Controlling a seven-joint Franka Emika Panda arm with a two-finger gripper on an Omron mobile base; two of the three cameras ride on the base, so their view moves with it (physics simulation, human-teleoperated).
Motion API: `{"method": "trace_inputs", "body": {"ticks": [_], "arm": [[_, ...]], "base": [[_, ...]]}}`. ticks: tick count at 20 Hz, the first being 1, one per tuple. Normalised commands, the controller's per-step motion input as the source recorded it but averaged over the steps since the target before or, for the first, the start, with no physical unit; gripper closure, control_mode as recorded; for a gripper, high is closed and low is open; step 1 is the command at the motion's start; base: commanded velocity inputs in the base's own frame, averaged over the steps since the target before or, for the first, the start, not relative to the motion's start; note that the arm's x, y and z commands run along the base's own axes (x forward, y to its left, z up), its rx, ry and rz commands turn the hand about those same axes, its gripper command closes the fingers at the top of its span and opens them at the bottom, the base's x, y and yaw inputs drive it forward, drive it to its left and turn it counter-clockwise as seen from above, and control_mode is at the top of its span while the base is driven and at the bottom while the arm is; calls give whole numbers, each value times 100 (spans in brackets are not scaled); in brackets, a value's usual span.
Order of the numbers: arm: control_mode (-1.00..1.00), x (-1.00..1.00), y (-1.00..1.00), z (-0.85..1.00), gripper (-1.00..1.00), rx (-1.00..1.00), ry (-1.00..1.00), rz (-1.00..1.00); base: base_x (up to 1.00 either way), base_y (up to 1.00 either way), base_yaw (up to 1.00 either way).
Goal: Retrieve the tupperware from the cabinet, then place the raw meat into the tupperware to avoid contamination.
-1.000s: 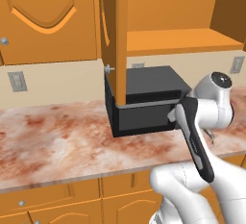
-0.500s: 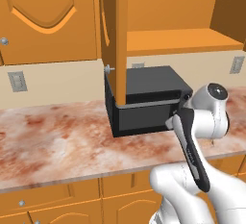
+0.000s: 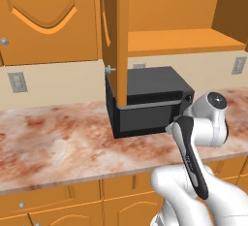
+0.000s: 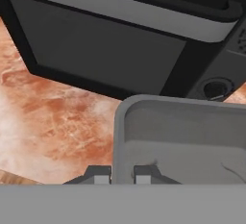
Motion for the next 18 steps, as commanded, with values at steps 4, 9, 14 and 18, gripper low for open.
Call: {"method": "trace_inputs", "body": {"ticks": [4,9,14,18], "arm": [[-100,0,1,-25,100,3,-4,-3],[-100,0,5,-24,100,2,-4,-3],[-100,0,7,-24,100,2,-5,-4],[-100,0,6,-24,100,3,-6,-4]], "base": [[0,0,0],[0,0,0],[0,0,0],[0,0,0]]}}
